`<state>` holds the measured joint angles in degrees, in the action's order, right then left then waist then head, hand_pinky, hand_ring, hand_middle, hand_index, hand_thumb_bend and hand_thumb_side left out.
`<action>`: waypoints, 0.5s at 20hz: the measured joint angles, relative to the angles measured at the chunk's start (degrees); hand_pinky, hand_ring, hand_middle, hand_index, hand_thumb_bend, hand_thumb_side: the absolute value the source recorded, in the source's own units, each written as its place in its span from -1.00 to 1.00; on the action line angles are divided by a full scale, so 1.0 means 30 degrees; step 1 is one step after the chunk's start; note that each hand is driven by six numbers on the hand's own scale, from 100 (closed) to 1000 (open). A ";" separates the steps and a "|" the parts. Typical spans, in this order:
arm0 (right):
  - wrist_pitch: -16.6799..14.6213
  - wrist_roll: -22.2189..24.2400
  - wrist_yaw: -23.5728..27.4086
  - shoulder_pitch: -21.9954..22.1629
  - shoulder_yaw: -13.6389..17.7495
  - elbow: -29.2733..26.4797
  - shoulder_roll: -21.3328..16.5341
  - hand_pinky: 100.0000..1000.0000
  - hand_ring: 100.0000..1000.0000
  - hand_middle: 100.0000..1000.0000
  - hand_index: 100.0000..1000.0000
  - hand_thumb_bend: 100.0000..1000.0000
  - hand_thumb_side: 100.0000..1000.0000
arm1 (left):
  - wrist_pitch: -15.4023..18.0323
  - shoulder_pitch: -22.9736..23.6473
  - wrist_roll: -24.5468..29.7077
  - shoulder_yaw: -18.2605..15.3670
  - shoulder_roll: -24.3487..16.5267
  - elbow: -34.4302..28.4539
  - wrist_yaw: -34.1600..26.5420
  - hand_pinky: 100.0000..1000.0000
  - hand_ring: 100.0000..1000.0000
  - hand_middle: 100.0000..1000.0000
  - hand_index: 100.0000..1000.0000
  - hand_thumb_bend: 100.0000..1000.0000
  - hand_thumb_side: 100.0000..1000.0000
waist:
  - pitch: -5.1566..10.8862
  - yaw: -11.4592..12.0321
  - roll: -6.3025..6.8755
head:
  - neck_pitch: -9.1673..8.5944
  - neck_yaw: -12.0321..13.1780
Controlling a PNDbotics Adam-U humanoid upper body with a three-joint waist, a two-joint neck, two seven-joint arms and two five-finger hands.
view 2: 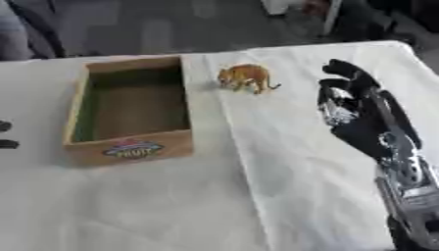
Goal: Pick up objects on the table and place them in the box.
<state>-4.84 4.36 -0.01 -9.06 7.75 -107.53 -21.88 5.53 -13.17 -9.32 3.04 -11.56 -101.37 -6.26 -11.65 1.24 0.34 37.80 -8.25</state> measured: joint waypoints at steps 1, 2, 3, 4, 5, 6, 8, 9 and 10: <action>0.0000 0.0000 0.0000 0.0000 0.0000 0.0000 0.0000 0.01 0.60 0.65 0.82 -1.00 -0.40 | 0.0000 0.0001 0.0000 -0.0001 0.0000 -0.0002 0.0000 0.02 0.33 0.05 0.26 -0.50 0.06 | 0.0000 0.0000 0.0000 | 0.0004 -0.0002; 0.0000 0.0000 0.0000 0.0000 0.0000 0.0000 0.0000 0.01 0.60 0.65 0.82 -1.00 -0.40 | 0.0001 0.0001 0.0001 -0.0001 0.0000 -0.0005 0.0000 0.02 0.33 0.05 0.26 -0.50 0.06 | 0.0000 0.0000 0.0000 | 0.0030 -0.0003; 0.0001 0.0001 0.0000 0.0000 0.0000 0.0000 0.0000 0.01 0.60 0.65 0.82 -1.00 -0.40 | 0.0001 0.0001 0.0001 -0.0001 0.0000 -0.0011 0.0000 0.02 0.33 0.05 0.26 -0.50 0.06 | 0.0000 0.0000 0.0000 | 0.0058 -0.0004; 0.0001 0.0001 0.0000 0.0000 0.0000 0.0000 0.0000 0.01 0.60 0.65 0.82 -1.00 -0.40 | 0.0003 0.0001 0.0003 -0.0001 0.0000 -0.0022 0.0000 0.02 0.33 0.05 0.26 -0.50 0.06 | 0.0000 0.0000 0.0000 | 0.0071 -0.0005; 0.0001 0.0001 0.0000 0.0000 0.0000 0.0000 0.0000 0.01 0.60 0.65 0.82 -1.00 -0.40 | 0.0005 0.0001 0.0005 -0.0001 0.0000 -0.0032 0.0000 0.02 0.33 0.05 0.26 -0.50 0.06 | -0.0001 0.0000 0.0000 | 0.0079 -0.0006; 0.0001 0.0001 0.0000 0.0000 0.0000 0.0000 0.0000 0.01 0.60 0.65 0.82 -1.00 -0.42 | 0.0008 0.0001 0.0008 -0.0001 0.0000 -0.0036 0.0000 0.02 0.33 0.05 0.26 -0.50 0.06 | -0.0001 0.0000 0.0000 | 0.0082 -0.0006; 0.0001 0.0001 0.0000 0.0000 0.0000 0.0000 0.0000 0.01 0.60 0.65 0.81 -1.00 -0.42 | 0.0016 0.0002 0.0016 -0.0001 0.0000 -0.0042 0.0000 0.02 0.33 0.05 0.26 -0.50 0.06 | -0.0001 0.0000 -0.0009 | 0.0086 -0.0008; 0.0001 0.0002 0.0000 0.0000 0.0000 0.0000 -0.0001 0.01 0.60 0.65 0.81 -1.00 -0.43 | 0.0018 0.0002 0.0018 -0.0001 0.0000 -0.0045 -0.0001 0.02 0.33 0.05 0.26 -0.50 0.06 | -0.0002 0.0000 -0.0017 | 0.0086 -0.0009; 0.0000 0.0003 -0.0008 -0.0001 0.0000 0.0000 -0.0004 0.02 0.60 0.66 0.82 -1.00 -0.44 | 0.0019 0.0002 0.0019 -0.0001 0.0000 -0.0049 -0.0001 0.02 0.33 0.05 0.26 -0.50 0.06 | -0.0004 0.0000 -0.0027 | 0.0086 -0.0012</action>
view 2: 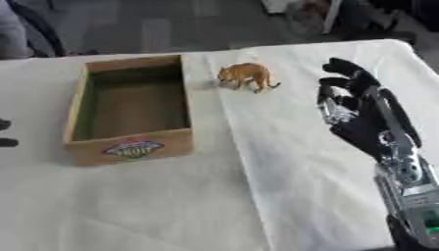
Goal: Pick up objects on the table and place them in the box.
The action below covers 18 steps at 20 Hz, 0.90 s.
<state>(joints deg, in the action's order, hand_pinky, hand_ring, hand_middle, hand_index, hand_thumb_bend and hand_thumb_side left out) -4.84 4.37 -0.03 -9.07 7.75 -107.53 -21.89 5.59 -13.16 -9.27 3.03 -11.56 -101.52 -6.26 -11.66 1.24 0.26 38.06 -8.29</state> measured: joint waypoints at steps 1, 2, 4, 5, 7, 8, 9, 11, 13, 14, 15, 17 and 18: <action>0.0000 0.0000 -0.0037 -0.0002 0.0000 0.0000 -0.0018 0.02 0.60 0.66 0.82 -1.00 -0.46 | 0.0000 0.0000 0.0000 0.0000 0.0000 -0.0009 0.0000 0.02 0.33 0.05 0.26 -0.50 0.06 | -0.0002 0.0002 -0.0012 | 0.0000 -0.0004; -0.0002 -0.0001 -0.0088 -0.0004 0.0000 0.0000 -0.0055 0.02 0.61 0.67 0.82 -1.00 -0.47 | 0.0001 0.0000 0.0001 0.0000 0.0000 -0.0025 0.0000 0.02 0.33 0.05 0.26 -0.50 0.06 | -0.0003 0.0004 -0.0020 | 0.0001 -0.0007; -0.0007 -0.0005 -0.0266 -0.0019 0.0000 -0.0001 -0.0317 0.05 0.64 0.69 0.83 -1.00 -0.53 | 0.0001 0.0001 0.0001 -0.0001 0.0000 -0.0030 0.0000 0.02 0.33 0.05 0.26 -0.50 0.06 | -0.0004 0.0012 -0.0040 | 0.0001 -0.0011; -0.0010 -0.0007 -0.0386 -0.0056 0.0000 -0.0001 -0.0561 0.06 0.64 0.70 0.83 -1.00 -0.55 | 0.0001 0.0002 0.0001 -0.0001 0.0000 -0.0030 0.0000 0.02 0.33 0.05 0.26 -0.50 0.06 | -0.0004 0.0012 -0.0067 | 0.0001 -0.0014; -0.0027 -0.0024 -0.0642 -0.0241 0.0001 -0.0002 -0.1094 0.08 0.66 0.72 0.84 -1.00 -0.62 | 0.0002 0.0008 0.0002 -0.0001 0.0000 -0.0031 0.0000 0.02 0.33 0.05 0.26 -0.50 0.06 | -0.0004 0.0014 -0.0154 | 0.0001 -0.0024; -0.0050 -0.0043 -0.0766 -0.0338 0.0000 -0.0002 -0.1394 0.09 0.66 0.72 0.84 -1.00 -0.64 | 0.0002 0.0011 0.0002 -0.0001 0.0000 -0.0031 0.0000 0.02 0.33 0.05 0.26 -0.50 0.06 | -0.0003 0.0017 -0.0200 | 0.0001 -0.0025; -0.0077 -0.0059 -0.0874 -0.0428 -0.0004 0.0004 -0.1744 0.09 0.66 0.73 0.84 -1.00 -0.66 | 0.0003 0.0013 0.0003 -0.0001 0.0000 -0.0031 0.0000 0.02 0.33 0.05 0.26 -0.49 0.06 | 0.0000 0.0024 -0.0239 | 0.0001 -0.0026; -0.0154 -0.0057 -0.1066 -0.0632 -0.0028 0.0056 -0.2519 0.11 0.68 0.74 0.85 -1.00 -0.74 | 0.0004 0.0020 0.0004 -0.0001 0.0000 -0.0031 0.0000 0.02 0.33 0.05 0.26 -0.49 0.06 | 0.0005 0.0058 -0.0277 | 0.0001 -0.0026; -0.0269 -0.0060 -0.1219 -0.0874 -0.0137 0.0131 -0.3438 0.12 0.69 0.74 0.86 -1.00 -0.79 | 0.0006 0.0028 0.0005 -0.0001 0.0000 -0.0031 0.0000 0.02 0.33 0.05 0.26 -0.49 0.06 | 0.0017 0.0088 -0.0315 | 0.0001 -0.0026; -0.0327 -0.0027 -0.1293 -0.1017 -0.0199 0.0206 -0.3912 0.13 0.69 0.74 0.86 -1.00 -0.81 | 0.0006 0.0030 0.0005 -0.0001 0.0000 -0.0031 0.0000 0.02 0.33 0.05 0.26 -0.49 0.06 | 0.0022 0.0105 -0.0350 | 0.0001 -0.0026; -0.0383 0.0019 -0.1337 -0.1178 -0.0279 0.0299 -0.4406 0.13 0.69 0.74 0.86 -1.00 -0.83 | 0.0008 0.0031 0.0006 -0.0001 -0.0001 -0.0030 0.0000 0.02 0.33 0.05 0.26 -0.49 0.06 | 0.0036 0.0129 -0.0381 | 0.0001 -0.0029; -0.0521 0.0122 -0.1341 -0.1565 -0.0468 0.0543 -0.5428 0.15 0.70 0.75 0.87 -1.00 -0.87 | 0.0011 0.0039 0.0010 -0.0001 -0.0001 -0.0029 0.0000 0.02 0.33 0.05 0.26 -0.49 0.06 | 0.0097 0.0210 -0.0432 | 0.0000 -0.0042; -0.0606 0.0197 -0.1341 -0.1803 -0.0587 0.0701 -0.5948 0.16 0.70 0.75 0.87 -1.00 -0.88 | 0.0014 0.0041 0.0013 -0.0001 -0.0002 -0.0029 0.0000 0.02 0.34 0.05 0.26 -0.49 0.06 | 0.0125 0.0257 -0.0445 | -0.0001 -0.0049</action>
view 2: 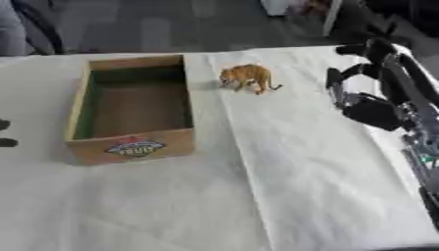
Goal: Pick up objects on the table and place them in the box.
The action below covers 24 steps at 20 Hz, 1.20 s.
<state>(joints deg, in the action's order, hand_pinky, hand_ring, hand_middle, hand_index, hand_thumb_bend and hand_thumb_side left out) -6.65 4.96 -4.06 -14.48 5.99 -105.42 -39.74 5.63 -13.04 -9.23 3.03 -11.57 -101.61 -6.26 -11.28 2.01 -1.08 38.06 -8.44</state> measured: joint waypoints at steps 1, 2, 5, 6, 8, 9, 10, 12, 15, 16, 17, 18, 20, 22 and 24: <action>-0.0090 0.0089 0.0000 -0.0254 -0.0125 0.0191 -0.0530 0.17 0.71 0.75 0.87 -1.00 -0.88 | 0.0003 0.0005 0.0003 0.0000 -0.0001 0.0000 0.0000 0.02 0.34 0.05 0.26 -0.49 0.06 | 0.0019 0.0053 -0.0008 | 0.0000 -0.0010; -0.0183 0.0185 0.0000 -0.0524 -0.0259 0.0417 -0.1050 0.17 0.71 0.76 0.87 -1.00 -0.88 | 0.0002 0.0009 0.0007 0.0001 -0.0002 0.0001 0.0000 0.02 0.34 0.05 0.26 -0.49 0.06 | 0.0030 0.0111 -0.0014 | 0.0000 -0.0023; -0.0456 0.0563 0.0003 -0.1333 -0.0676 0.1237 -0.2304 0.19 0.72 0.75 0.87 -1.00 -0.88 | -0.0019 0.0041 0.0046 0.0005 -0.0006 0.0001 0.0000 0.02 0.34 0.05 0.26 -0.49 0.05 | 0.0147 0.0268 -0.0012 | 0.0002 -0.0083; -0.0511 0.0737 0.0003 -0.1728 -0.0843 0.1602 -0.2661 0.20 0.72 0.75 0.87 -1.00 -0.87 | -0.0016 0.0066 0.0068 0.0007 -0.0008 0.0001 0.0000 0.02 0.34 0.05 0.26 -0.49 0.05 | 0.0194 0.0356 -0.0001 | 0.0015 -0.0094; -0.0565 0.1168 0.0003 -0.2626 -0.1197 0.2442 -0.3289 0.21 0.72 0.75 0.87 -1.00 -0.86 | -0.0020 0.0123 0.0116 0.0022 -0.0009 0.0001 0.0000 0.02 0.34 0.05 0.26 -0.49 0.05 | 0.0251 0.0528 0.0008 | 0.0056 -0.0119; -0.0568 0.1422 -0.0038 -0.3136 -0.1404 0.2948 -0.3500 0.22 0.73 0.75 0.87 -1.00 -0.84 | -0.0033 0.0136 0.0149 0.0056 -0.0013 0.0000 0.0000 0.02 0.34 0.05 0.26 -0.49 0.05 | 0.0282 0.0594 0.0009 | 0.0067 -0.0139; -0.0619 0.1725 -0.0166 -0.3766 -0.1632 0.3620 -0.3634 0.24 0.74 0.75 0.88 -0.99 -0.83 | -0.0047 0.0138 0.0195 0.0115 -0.0014 0.0000 0.0000 0.02 0.34 0.05 0.26 -0.49 0.05 | 0.0322 0.0662 0.0007 | 0.0080 -0.0175; -0.0931 0.2445 -0.0675 -0.5177 -0.2122 0.5305 -0.3694 0.25 0.74 0.75 0.88 -0.95 -0.82 | -0.0074 0.0139 0.0250 0.0147 -0.0016 0.0000 -0.0006 0.02 0.34 0.05 0.26 -0.49 0.05 | 0.0376 0.0835 -0.0002 | 0.0112 -0.0238; -0.1550 0.3421 -0.2046 -0.7014 -0.2727 0.8029 -0.3529 0.29 0.76 0.76 0.88 -0.84 -0.79 | -0.0104 0.0139 0.0350 0.0251 -0.0019 -0.0001 -0.0037 0.02 0.34 0.05 0.26 -0.49 0.05 | 0.0387 0.1109 -0.0029 | 0.0168 -0.0294; -0.1751 0.3674 -0.2672 -0.7567 -0.2899 0.8906 -0.3343 0.30 0.77 0.77 0.89 -0.82 -0.82 | -0.0115 0.0139 0.0385 0.0275 -0.0020 -0.0001 -0.0061 0.02 0.34 0.05 0.26 -0.49 0.05 | 0.0395 0.1222 -0.0031 | 0.0168 -0.0329; -0.1946 0.3871 -0.3358 -0.8082 -0.3066 0.9733 -0.3111 0.32 0.77 0.78 0.89 -0.75 -0.82 | -0.0124 0.0139 0.0422 0.0314 -0.0021 -0.0001 -0.0076 0.02 0.34 0.05 0.26 -0.49 0.05 | 0.0400 0.1340 -0.0033 | 0.0168 -0.0357; -0.2127 0.4050 -0.4112 -0.8567 -0.3216 1.0540 -0.2850 0.32 0.78 0.78 0.89 -0.77 -0.78 | -0.0133 0.0136 0.0448 0.0358 -0.0021 -0.0001 -0.0083 0.02 0.34 0.05 0.26 -0.49 0.05 | 0.0401 0.1446 -0.0037 | 0.0168 -0.0377; -0.2477 0.4335 -0.5592 -0.9420 -0.3484 1.2007 -0.2280 0.36 0.80 0.80 0.90 -0.69 -0.73 | -0.0151 0.0132 0.0480 0.0375 -0.0022 -0.0002 -0.0098 0.01 0.34 0.05 0.26 -0.49 0.05 | 0.0401 0.1613 -0.0038 | 0.0168 -0.0427; -0.2831 0.4592 -0.7108 -1.0180 -0.3768 1.3353 -0.1684 0.38 0.81 0.82 0.91 -0.65 -0.71 | -0.0183 0.0113 0.0527 0.0442 -0.0024 -0.0002 -0.0105 0.01 0.34 0.05 0.26 -0.49 0.05 | 0.0401 0.1840 -0.0034 | 0.0168 -0.0488; -0.3164 0.4759 -0.8458 -1.0746 -0.3931 1.4453 -0.1129 0.41 0.83 0.83 0.91 -0.62 -0.67 | -0.0200 0.0085 0.0574 0.0480 -0.0025 -0.0004 -0.0113 0.01 0.34 0.05 0.26 -0.49 0.04 | 0.0401 0.2035 -0.0031 | 0.0166 -0.0579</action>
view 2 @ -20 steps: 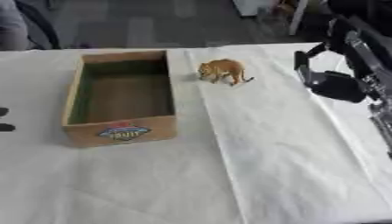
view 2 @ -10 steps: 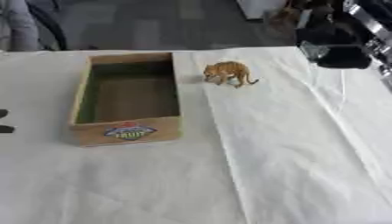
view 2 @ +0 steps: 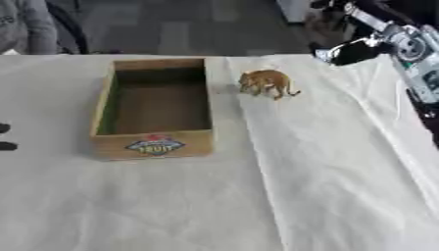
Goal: Pick up objects on the table and place them in the box.
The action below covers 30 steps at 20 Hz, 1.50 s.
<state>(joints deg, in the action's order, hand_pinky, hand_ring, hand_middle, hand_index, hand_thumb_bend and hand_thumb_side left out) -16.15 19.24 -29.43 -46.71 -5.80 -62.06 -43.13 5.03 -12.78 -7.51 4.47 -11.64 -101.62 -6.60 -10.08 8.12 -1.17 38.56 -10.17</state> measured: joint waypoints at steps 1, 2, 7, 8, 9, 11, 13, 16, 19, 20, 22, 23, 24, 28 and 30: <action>-0.0117 0.0045 -0.0596 -0.0224 -0.0049 0.0503 0.0235 0.42 0.83 0.83 0.91 -0.64 -0.66 | -0.0008 -0.0064 0.0038 0.0015 0.0000 -0.0003 -0.0006 0.01 0.34 0.05 0.26 -0.49 0.04 | 0.0000 0.0138 0.0009 | -0.0001 -0.0033; -0.0229 0.0062 -0.1122 -0.0433 -0.0071 0.0987 0.0492 0.42 0.83 0.83 0.91 -0.64 -0.65 | -0.0016 -0.0128 0.0073 0.0044 0.0000 -0.0006 -0.0017 0.01 0.34 0.05 0.26 -0.49 0.04 | -0.0005 0.0277 0.0022 | -0.0005 -0.0062; -0.0545 -0.0070 -0.2688 -0.1095 -0.0046 0.2790 0.1458 0.42 0.82 0.81 0.90 -0.74 -0.59 | -0.0056 -0.0291 0.0180 0.0118 0.0000 -0.0023 -0.0093 0.01 0.34 0.05 0.26 -0.49 0.04 | -0.0162 0.0697 0.0054 | -0.0036 -0.0227; -0.0574 -0.0099 -0.2822 -0.1172 -0.0015 0.3028 0.1600 0.41 0.82 0.81 0.90 -0.75 -0.58 | -0.0071 -0.0312 0.0197 0.0123 0.0000 -0.0030 -0.0121 0.01 0.34 0.05 0.26 -0.49 0.04 | -0.0198 0.0748 0.0055 | -0.0051 -0.0271; -0.0582 -0.0113 -0.2916 -0.1246 0.0048 0.3257 0.1716 0.41 0.81 0.80 0.90 -0.78 -0.57 | -0.0085 -0.0348 0.0217 0.0149 0.0000 -0.0038 -0.0143 0.01 0.34 0.05 0.26 -0.49 0.04 | -0.0231 0.0833 0.0055 | -0.0107 -0.0319; -0.0538 -0.0160 -0.2990 -0.1410 0.0165 0.3722 0.1939 0.38 0.79 0.79 0.89 -0.84 -0.55 | -0.0087 -0.0483 0.0236 0.0223 0.0001 -0.0086 -0.0160 0.01 0.34 0.05 0.26 -0.48 0.04 | -0.0315 0.1031 0.0055 | -0.0136 -0.0411; -0.0417 -0.0289 -0.3000 -0.1557 0.0328 0.4212 0.2140 0.37 0.78 0.78 0.88 -0.87 -0.54 | -0.0084 -0.0541 0.0287 0.0242 0.0004 -0.0122 -0.0173 0.01 0.34 0.05 0.26 -0.48 0.05 | -0.0416 0.1198 0.0053 | -0.0151 -0.0520; -0.0300 -0.0547 -0.3000 -0.1675 0.0532 0.4859 0.2340 0.36 0.77 0.77 0.88 -0.89 -0.50 | -0.0098 -0.0584 0.0370 0.0294 0.0010 -0.0124 -0.0215 0.01 0.34 0.05 0.26 -0.48 0.05 | -0.0532 0.1367 0.0058 | -0.0222 -0.0625; -0.0293 -0.0642 -0.3016 -0.1676 0.0569 0.5282 0.2503 0.38 0.78 0.77 0.88 -0.87 -0.48 | -0.0101 -0.0604 0.0378 0.0321 0.0013 -0.0125 -0.0231 0.01 0.34 0.05 0.26 -0.48 0.05 | -0.0638 0.1413 0.0073 | -0.0278 -0.0699; -0.0292 -0.0656 -0.3065 -0.1672 0.0573 0.5384 0.2541 0.38 0.78 0.77 0.88 -0.86 -0.48 | -0.0100 -0.0613 0.0381 0.0339 0.0016 -0.0125 -0.0235 0.01 0.34 0.05 0.26 -0.48 0.05 | -0.0670 0.1419 0.0082 | -0.0283 -0.0707; -0.0311 -0.0699 -0.3265 -0.1665 0.0585 0.5558 0.2545 0.39 0.78 0.76 0.88 -0.86 -0.47 | -0.0100 -0.0617 0.0389 0.0342 0.0017 -0.0125 -0.0239 0.01 0.34 0.05 0.26 -0.48 0.05 | -0.0727 0.1445 0.0094 | -0.0305 -0.0722; -0.0320 -0.0719 -0.3394 -0.1653 0.0616 0.5659 0.2546 0.39 0.78 0.76 0.88 -0.86 -0.47 | -0.0100 -0.0617 0.0393 0.0342 0.0017 -0.0125 -0.0239 0.01 0.34 0.05 0.26 -0.48 0.05 | -0.0755 0.1471 0.0095 | -0.0312 -0.0735; -0.0321 -0.0741 -0.3530 -0.1638 0.0643 0.5767 0.2549 0.39 0.78 0.75 0.88 -0.86 -0.45 | -0.0100 -0.0617 0.0395 0.0343 0.0018 -0.0125 -0.0240 0.01 0.34 0.05 0.26 -0.48 0.05 | -0.0762 0.1502 0.0098 | -0.0330 -0.0756; -0.0335 -0.0761 -0.3950 -0.1546 0.0647 0.6169 0.2565 0.40 0.76 0.73 0.87 -0.82 -0.39 | -0.0099 -0.0617 0.0395 0.0343 0.0019 -0.0125 -0.0241 0.01 0.35 0.05 0.26 -0.48 0.05 | -0.0770 0.1492 0.0116 | -0.0366 -0.0769; -0.0349 -0.0600 -0.4132 -0.1524 0.0647 0.6326 0.2595 0.39 0.74 0.70 0.86 -0.81 -0.37 | -0.0099 -0.0617 0.0395 0.0343 0.0019 -0.0125 -0.0241 0.01 0.35 0.05 0.26 -0.48 0.05 | -0.0778 0.1451 0.0120 | -0.0373 -0.0769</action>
<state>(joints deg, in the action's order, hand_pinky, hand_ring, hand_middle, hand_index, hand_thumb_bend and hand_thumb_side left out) -17.19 17.44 -41.82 -51.29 -3.86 -43.09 -35.34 4.73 -14.63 -6.32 5.50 -11.59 -102.00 -7.32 -12.41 12.47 -0.81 37.44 -12.48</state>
